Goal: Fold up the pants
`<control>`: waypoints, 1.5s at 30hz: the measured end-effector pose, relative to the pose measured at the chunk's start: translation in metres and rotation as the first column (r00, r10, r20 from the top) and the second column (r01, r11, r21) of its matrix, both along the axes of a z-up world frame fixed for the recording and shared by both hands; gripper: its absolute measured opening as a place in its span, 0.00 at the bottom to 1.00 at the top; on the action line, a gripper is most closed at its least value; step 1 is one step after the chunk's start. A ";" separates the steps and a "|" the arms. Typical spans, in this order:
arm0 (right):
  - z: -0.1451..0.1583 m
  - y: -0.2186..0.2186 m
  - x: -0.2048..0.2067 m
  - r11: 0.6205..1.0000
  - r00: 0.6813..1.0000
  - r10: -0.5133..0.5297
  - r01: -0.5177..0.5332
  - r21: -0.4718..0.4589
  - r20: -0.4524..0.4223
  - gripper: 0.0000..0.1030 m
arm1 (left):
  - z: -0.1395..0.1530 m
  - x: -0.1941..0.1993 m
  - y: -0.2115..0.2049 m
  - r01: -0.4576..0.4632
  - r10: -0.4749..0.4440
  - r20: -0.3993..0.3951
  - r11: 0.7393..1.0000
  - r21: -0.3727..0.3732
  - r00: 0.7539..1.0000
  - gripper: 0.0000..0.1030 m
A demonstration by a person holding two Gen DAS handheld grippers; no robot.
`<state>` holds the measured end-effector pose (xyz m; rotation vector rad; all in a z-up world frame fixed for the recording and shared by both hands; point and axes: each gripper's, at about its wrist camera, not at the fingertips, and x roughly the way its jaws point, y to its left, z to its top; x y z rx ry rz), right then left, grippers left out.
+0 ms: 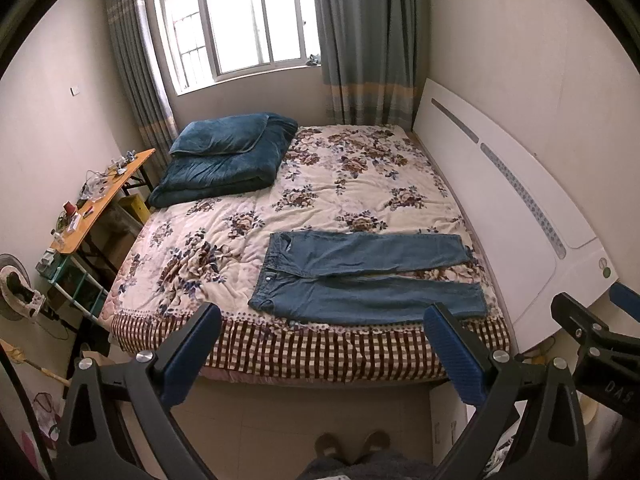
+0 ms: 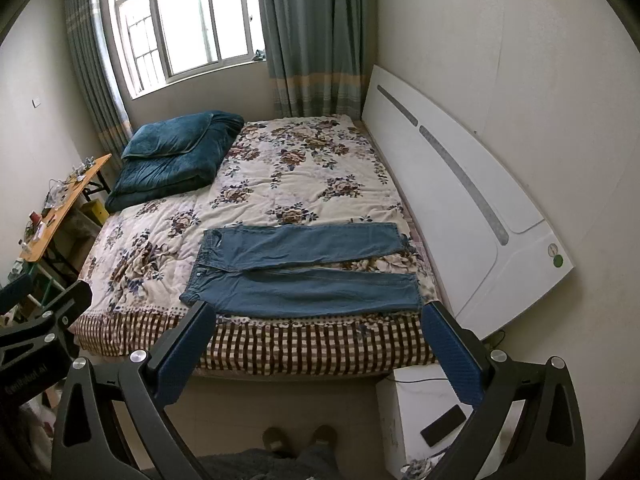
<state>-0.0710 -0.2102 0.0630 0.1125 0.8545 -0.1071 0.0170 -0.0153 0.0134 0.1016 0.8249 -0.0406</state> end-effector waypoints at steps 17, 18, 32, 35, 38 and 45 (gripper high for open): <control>-0.001 0.000 -0.002 1.000 1.000 0.000 0.000 0.002 0.002 1.00 | -0.001 -0.002 0.002 0.000 0.000 0.004 1.000 -0.003 1.000 1.00; -0.001 0.001 -0.002 1.000 1.000 0.000 0.000 0.000 0.002 1.00 | -0.001 -0.002 0.002 0.000 0.000 0.004 1.000 -0.003 1.000 1.00; -0.002 -0.001 -0.003 1.000 1.000 -0.003 0.003 0.001 -0.006 1.00 | -0.006 -0.005 -0.009 0.003 -0.003 -0.006 1.000 -0.013 1.000 1.00; -0.004 -0.006 -0.002 1.000 1.000 -0.005 0.005 0.003 -0.013 1.00 | -0.008 -0.001 -0.013 -0.003 0.003 -0.011 1.000 -0.019 1.000 1.00; -0.008 -0.010 0.003 1.000 1.000 -0.006 0.006 0.007 -0.017 1.00 | -0.012 0.003 -0.015 -0.010 0.009 -0.016 1.000 -0.028 1.000 1.00; -0.035 -0.040 0.039 0.994 0.999 -0.036 0.037 0.099 -0.013 1.00 | -0.030 0.036 -0.023 -0.077 0.078 0.026 0.997 -0.032 0.997 1.00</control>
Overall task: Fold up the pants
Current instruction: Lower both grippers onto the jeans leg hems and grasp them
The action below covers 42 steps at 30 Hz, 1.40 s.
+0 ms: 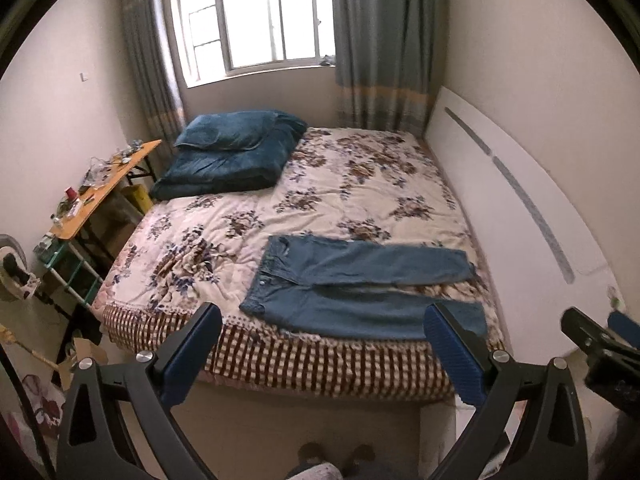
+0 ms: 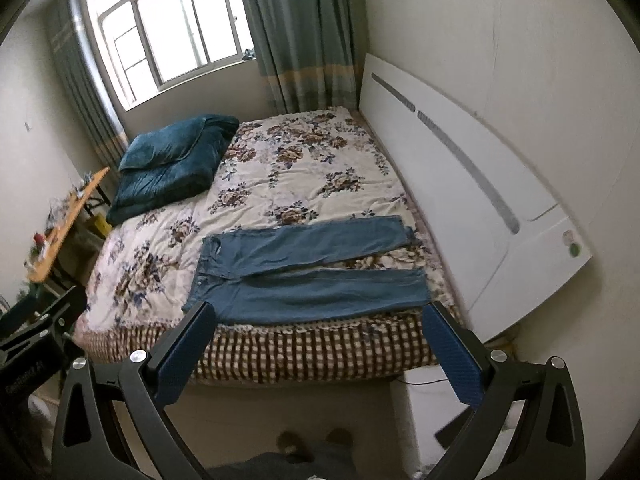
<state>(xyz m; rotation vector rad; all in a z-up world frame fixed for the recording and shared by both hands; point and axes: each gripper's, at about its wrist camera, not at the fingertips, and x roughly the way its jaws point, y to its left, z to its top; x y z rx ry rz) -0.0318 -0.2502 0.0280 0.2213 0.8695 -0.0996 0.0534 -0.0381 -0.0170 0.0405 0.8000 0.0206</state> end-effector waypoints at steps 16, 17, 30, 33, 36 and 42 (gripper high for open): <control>-0.169 -0.043 0.265 0.998 0.978 -0.050 0.056 0.024 -0.200 1.00 | -0.140 0.246 -0.001 -0.015 0.039 -0.189 0.992 0.125 0.981 1.00; -0.181 -0.044 0.286 0.998 0.975 -0.050 0.056 0.024 -0.216 1.00 | -0.149 0.266 -0.002 -0.004 0.031 -0.199 0.991 0.134 0.979 1.00; -0.389 -0.038 0.578 0.994 0.889 0.086 -0.105 -0.017 -0.449 1.00 | -0.329 0.521 -0.028 0.228 -0.128 -0.415 0.953 0.200 0.901 0.97; -0.445 -0.032 0.626 0.973 0.834 0.188 -0.229 -0.016 -0.519 1.00 | -0.385 0.561 -0.042 0.327 -0.180 -0.500 0.918 0.223 0.847 0.90; -0.496 -0.023 0.667 0.936 0.771 0.280 -0.352 -0.017 -0.572 1.00 | -0.445 0.595 -0.057 0.423 -0.229 -0.592 0.881 0.211 0.773 0.89; -0.603 0.008 0.736 0.777 0.559 0.469 -0.629 0.018 -0.684 1.00 | -0.541 0.642 -0.090 0.633 -0.342 -0.725 0.756 0.165 0.597 0.85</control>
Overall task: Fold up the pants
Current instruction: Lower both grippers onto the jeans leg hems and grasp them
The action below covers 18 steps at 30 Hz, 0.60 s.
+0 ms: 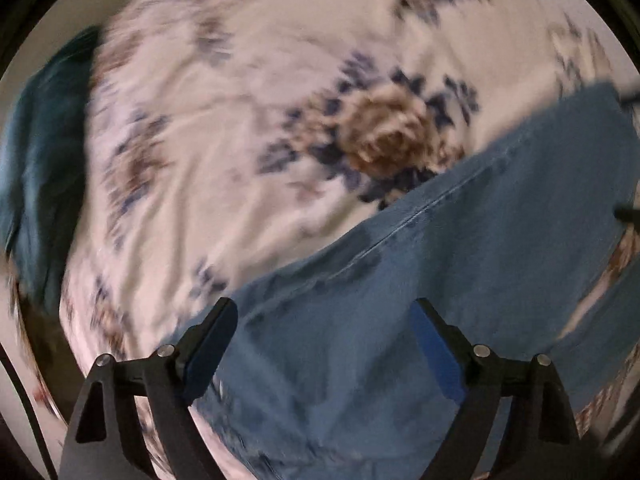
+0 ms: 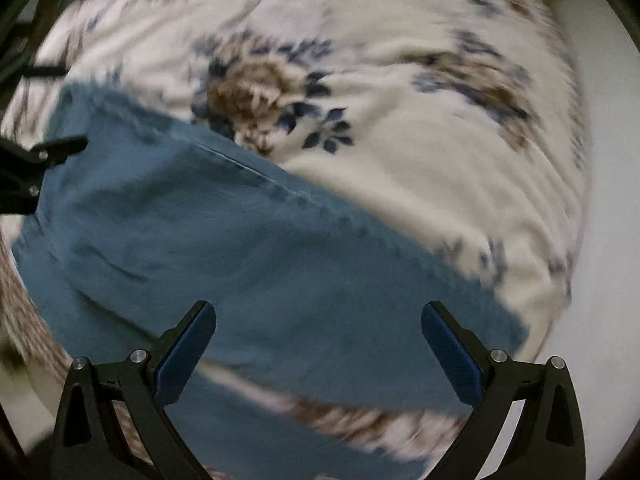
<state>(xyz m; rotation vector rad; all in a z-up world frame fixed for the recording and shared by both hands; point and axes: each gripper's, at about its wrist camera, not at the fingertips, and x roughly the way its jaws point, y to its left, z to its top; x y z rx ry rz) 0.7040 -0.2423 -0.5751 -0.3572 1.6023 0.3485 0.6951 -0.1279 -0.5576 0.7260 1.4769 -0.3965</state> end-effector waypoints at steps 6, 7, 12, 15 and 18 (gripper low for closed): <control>-0.085 0.032 0.031 0.945 0.937 0.312 -0.323 -0.047 -0.157 1.00 | -0.071 0.019 -0.024 0.187 -0.205 -0.323 0.979 -0.084 0.924 0.85; -0.098 0.036 0.035 0.930 0.917 0.350 -0.364 -0.043 -0.192 1.00 | -0.078 0.020 -0.025 0.194 -0.220 -0.366 0.975 -0.105 0.904 0.85; -0.145 0.045 0.048 0.892 0.849 0.433 -0.452 0.008 -0.303 1.00 | -0.114 0.029 -0.026 0.220 -0.243 -0.471 0.970 -0.105 0.848 0.85; -0.151 0.044 0.046 0.889 0.842 0.453 -0.454 0.069 -0.295 0.95 | -0.116 0.028 -0.028 0.232 -0.259 -0.459 0.966 -0.115 0.850 0.82; -0.140 0.037 0.041 0.891 0.857 0.453 -0.431 0.138 -0.247 0.64 | -0.107 0.030 -0.030 0.230 -0.269 -0.423 0.963 -0.141 0.865 0.54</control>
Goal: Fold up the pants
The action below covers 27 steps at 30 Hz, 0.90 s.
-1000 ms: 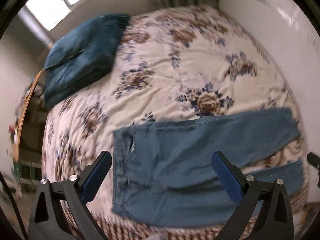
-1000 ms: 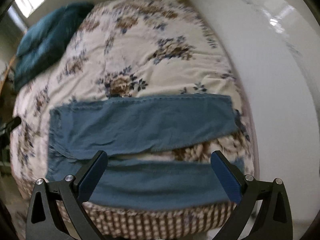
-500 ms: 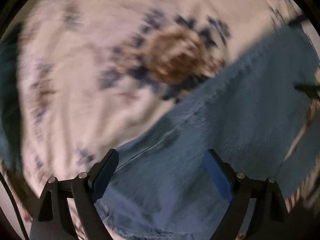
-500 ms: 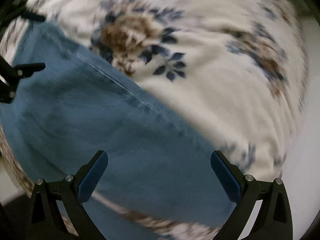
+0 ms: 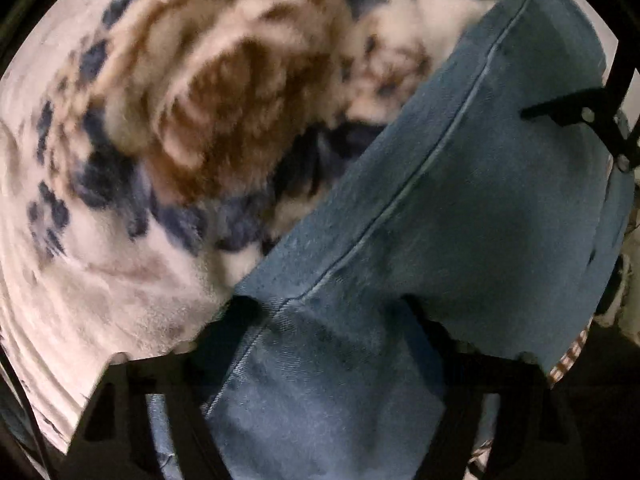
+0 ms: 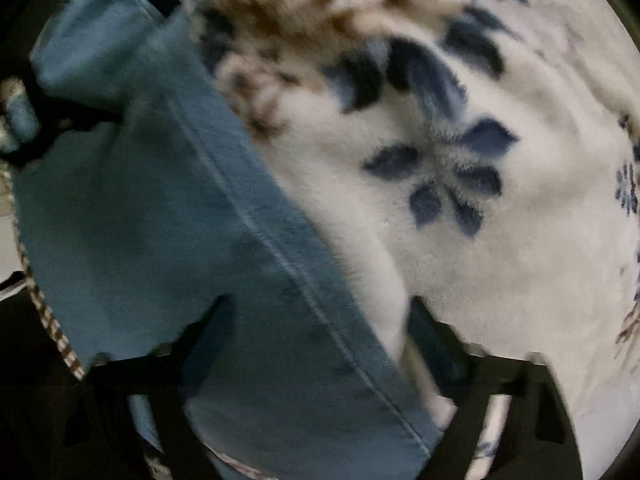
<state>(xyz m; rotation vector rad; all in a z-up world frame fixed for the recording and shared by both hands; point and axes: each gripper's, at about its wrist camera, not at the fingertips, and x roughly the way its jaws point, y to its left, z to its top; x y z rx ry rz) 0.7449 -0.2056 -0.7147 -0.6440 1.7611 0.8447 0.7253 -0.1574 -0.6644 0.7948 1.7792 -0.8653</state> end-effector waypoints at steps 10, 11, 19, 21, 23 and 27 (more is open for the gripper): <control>0.062 -0.039 -0.031 0.981 0.990 -0.121 0.110 0.160 0.066 0.08 | 0.053 0.004 0.019 -0.135 0.142 0.038 0.982 -0.131 0.989 0.07; 0.067 -0.040 -0.037 0.980 0.991 -0.118 0.104 0.169 0.070 0.08 | 0.061 0.003 0.025 -0.149 0.156 0.037 0.978 -0.145 0.987 0.07; 0.116 -0.014 -0.063 0.974 0.990 -0.086 0.059 0.218 0.115 0.07 | 0.079 0.016 0.029 -0.069 0.091 0.115 0.981 -0.184 0.989 0.11; 0.118 -0.014 -0.063 0.976 0.989 -0.075 0.047 0.214 0.125 0.07 | 0.081 0.019 0.025 -0.046 0.073 0.131 0.980 -0.193 0.989 0.17; 0.119 -0.018 -0.055 0.977 0.988 -0.064 0.034 0.208 0.139 0.07 | 0.080 0.023 0.016 -0.029 0.058 0.142 0.980 -0.197 0.988 0.24; 0.124 -0.017 -0.053 0.978 0.987 -0.042 0.009 0.209 0.157 0.07 | 0.067 0.034 -0.004 -0.015 0.043 0.126 0.977 -0.212 0.991 0.30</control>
